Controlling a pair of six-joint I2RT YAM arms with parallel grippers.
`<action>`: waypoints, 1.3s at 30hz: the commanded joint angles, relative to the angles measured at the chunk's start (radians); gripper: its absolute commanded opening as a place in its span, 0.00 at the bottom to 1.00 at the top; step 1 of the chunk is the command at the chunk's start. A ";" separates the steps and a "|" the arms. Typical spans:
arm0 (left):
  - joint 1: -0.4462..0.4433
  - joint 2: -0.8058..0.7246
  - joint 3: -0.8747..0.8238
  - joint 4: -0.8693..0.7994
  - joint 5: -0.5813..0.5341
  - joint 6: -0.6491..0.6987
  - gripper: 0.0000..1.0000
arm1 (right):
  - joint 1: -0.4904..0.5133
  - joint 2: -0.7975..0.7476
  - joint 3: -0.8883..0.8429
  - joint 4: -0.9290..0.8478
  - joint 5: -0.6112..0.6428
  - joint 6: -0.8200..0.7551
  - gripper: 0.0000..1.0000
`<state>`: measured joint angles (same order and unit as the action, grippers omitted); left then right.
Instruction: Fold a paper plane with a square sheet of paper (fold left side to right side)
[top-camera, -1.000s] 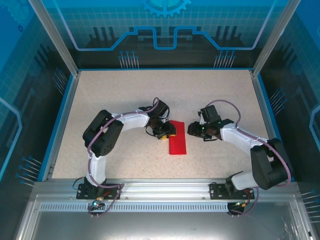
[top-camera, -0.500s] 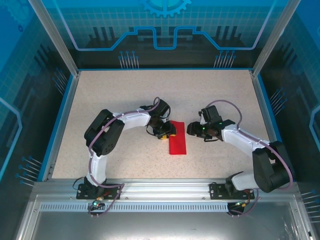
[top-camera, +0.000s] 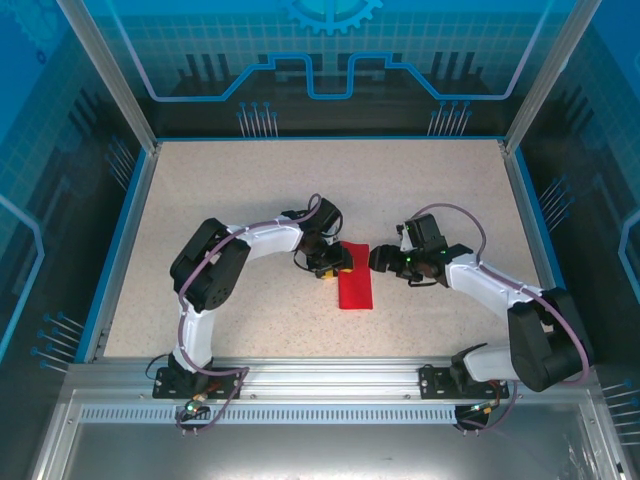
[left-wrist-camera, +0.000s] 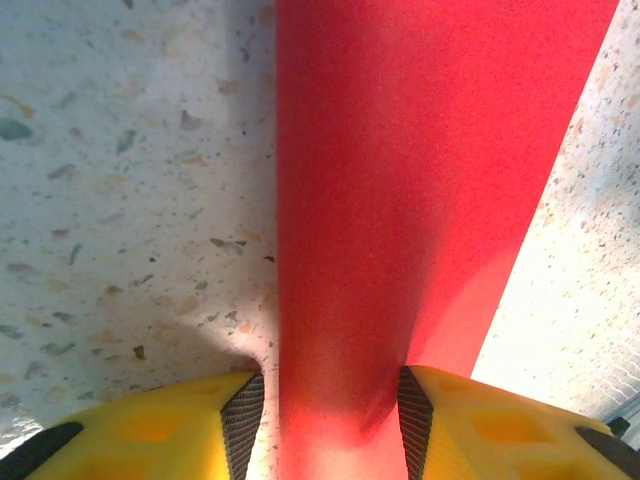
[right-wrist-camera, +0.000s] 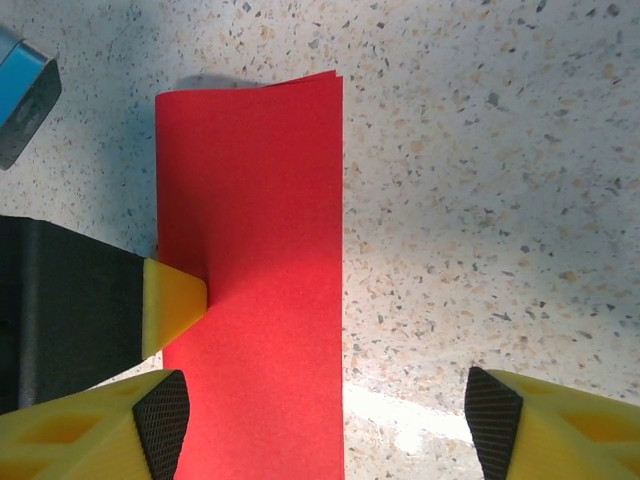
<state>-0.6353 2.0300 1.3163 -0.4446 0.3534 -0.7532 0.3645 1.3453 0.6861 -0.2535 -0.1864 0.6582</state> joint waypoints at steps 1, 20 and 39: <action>-0.033 0.105 -0.028 -0.031 -0.072 -0.001 0.46 | -0.010 -0.015 -0.011 0.017 -0.030 0.011 0.78; -0.038 0.131 -0.034 -0.043 -0.105 -0.050 0.46 | -0.010 -0.014 -0.017 0.017 -0.041 0.011 0.78; -0.044 0.118 -0.045 -0.057 -0.108 0.013 0.42 | -0.010 0.018 -0.016 0.013 -0.085 0.001 0.66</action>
<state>-0.6407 2.0392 1.3281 -0.4648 0.3294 -0.7757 0.3637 1.3617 0.6765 -0.2417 -0.2630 0.6617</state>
